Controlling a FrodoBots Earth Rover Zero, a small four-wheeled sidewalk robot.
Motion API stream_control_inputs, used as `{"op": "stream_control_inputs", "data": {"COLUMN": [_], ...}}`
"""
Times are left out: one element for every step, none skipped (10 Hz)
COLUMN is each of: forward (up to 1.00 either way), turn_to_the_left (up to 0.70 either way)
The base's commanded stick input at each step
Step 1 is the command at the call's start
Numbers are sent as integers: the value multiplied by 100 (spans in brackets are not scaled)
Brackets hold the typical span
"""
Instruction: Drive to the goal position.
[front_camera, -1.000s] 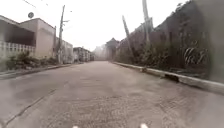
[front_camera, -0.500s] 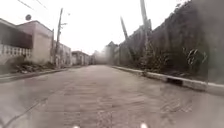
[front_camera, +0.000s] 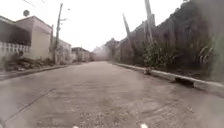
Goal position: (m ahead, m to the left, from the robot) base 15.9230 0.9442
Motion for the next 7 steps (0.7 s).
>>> {"op": "stream_control_inputs", "data": {"forward": [70, 70, 70, 70, 70, 70, 70], "turn_to_the_left": [1, 1, 1, 1, 1, 1, 1]}}
